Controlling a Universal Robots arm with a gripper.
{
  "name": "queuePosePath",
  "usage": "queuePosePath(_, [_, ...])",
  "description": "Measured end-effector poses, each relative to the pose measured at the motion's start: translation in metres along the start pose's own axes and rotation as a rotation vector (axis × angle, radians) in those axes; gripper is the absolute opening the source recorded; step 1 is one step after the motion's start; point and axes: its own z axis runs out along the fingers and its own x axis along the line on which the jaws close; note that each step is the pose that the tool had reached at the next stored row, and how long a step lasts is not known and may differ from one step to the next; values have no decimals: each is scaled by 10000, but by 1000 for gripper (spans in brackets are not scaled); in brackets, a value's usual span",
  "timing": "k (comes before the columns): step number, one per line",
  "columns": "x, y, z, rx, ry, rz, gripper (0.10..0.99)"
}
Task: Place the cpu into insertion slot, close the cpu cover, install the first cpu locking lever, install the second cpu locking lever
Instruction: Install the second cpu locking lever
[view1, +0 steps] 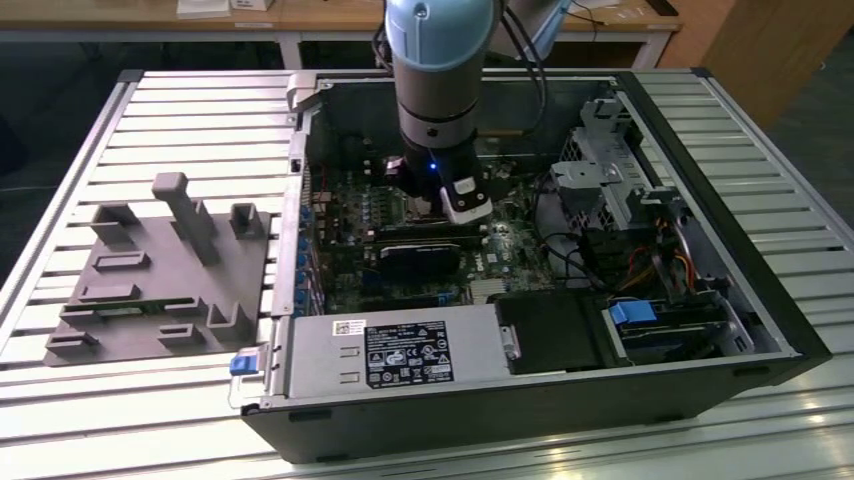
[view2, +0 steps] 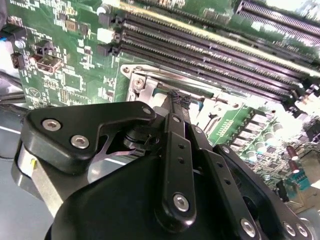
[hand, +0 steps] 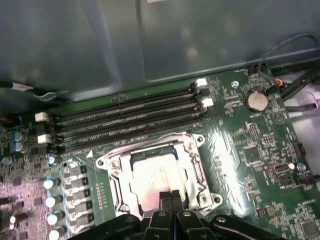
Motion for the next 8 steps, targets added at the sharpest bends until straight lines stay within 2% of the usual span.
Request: queuePosePath(8, [34,124,30,283,-68,-30,102])
